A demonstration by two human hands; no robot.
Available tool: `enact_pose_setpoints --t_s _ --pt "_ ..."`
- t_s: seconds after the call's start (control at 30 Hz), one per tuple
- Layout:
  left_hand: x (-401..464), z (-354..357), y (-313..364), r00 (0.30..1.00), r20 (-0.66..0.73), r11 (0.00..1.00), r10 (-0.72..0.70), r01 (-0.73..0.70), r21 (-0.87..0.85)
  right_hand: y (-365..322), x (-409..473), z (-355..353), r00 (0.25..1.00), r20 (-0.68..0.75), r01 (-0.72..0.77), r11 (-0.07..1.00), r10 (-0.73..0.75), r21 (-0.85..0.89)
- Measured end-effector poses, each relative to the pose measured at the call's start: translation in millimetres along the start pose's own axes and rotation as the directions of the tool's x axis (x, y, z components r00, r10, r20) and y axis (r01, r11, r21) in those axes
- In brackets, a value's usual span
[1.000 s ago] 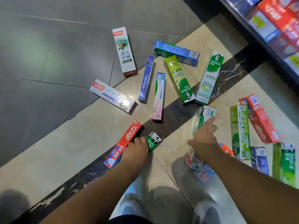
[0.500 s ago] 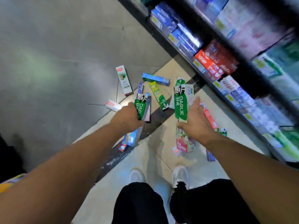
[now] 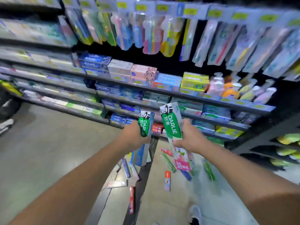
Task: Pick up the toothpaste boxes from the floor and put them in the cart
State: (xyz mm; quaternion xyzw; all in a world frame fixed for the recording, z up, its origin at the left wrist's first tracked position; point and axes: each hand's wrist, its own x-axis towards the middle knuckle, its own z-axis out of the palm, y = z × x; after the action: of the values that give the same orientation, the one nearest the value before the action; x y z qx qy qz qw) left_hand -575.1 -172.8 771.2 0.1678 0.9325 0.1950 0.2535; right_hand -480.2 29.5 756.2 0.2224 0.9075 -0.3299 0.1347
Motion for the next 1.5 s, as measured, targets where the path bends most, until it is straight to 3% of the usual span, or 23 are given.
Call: enact_pose_setpoints --t_s 0.13,0.3,0.53,0.67,0.8,0.87,1.03,1.17,1.5 --pt "-4.2 -8.2 89.4 0.989 0.031 0.986 0.146 -0.148 0.071 37.4 -52.4 -70.8 0.990 -0.122 -0.060 0.990 0.076 0.125" --pt "-19.9 38.8 245.2 0.914 0.164 0.915 0.372 -0.390 0.099 140.6 -139.4 -158.1 0.926 -0.306 -0.144 0.956 0.221 0.256" --pt "-73.2 181.5 473.4 0.697 0.367 0.745 0.616 -0.667 0.017 334.8 -301.0 -253.5 0.711 -0.465 -0.308 0.828 0.528 0.469" --pt "-138.9 265.1 592.3 0.601 0.420 0.683 0.680 -0.728 -0.064 429.3 -394.8 -295.8 0.551 -0.498 -0.391 0.735 0.669 0.555" --pt "-180.1 339.4 678.2 0.496 0.505 0.644 0.706 -0.746 -0.169 506.9 -462.5 -323.7 0.431 -0.480 -0.432 0.642 0.764 0.633" --pt "-188.4 371.6 714.9 0.453 0.525 0.593 0.720 -0.795 -0.128 542.7 -483.6 -334.7 0.394 -0.459 -0.448 0.603 0.796 0.660" --pt "-195.7 428.1 788.5 0.431 0.561 0.590 0.707 -0.797 -0.131 621.0 -497.4 -359.5 0.349 -0.411 -0.426 0.533 0.842 0.731" --pt "-166.7 474.9 853.3 0.427 0.605 0.603 0.672 -0.790 -0.112 686.2 -475.9 -390.4 0.354 -0.374 -0.442 0.506 0.857 0.741" --pt "-77.8 547.7 1050.2 0.412 0.661 0.629 0.627 -0.769 -0.117 839.2 -392.4 -542.9 0.384 -0.357 -0.468 0.513 0.852 0.720"
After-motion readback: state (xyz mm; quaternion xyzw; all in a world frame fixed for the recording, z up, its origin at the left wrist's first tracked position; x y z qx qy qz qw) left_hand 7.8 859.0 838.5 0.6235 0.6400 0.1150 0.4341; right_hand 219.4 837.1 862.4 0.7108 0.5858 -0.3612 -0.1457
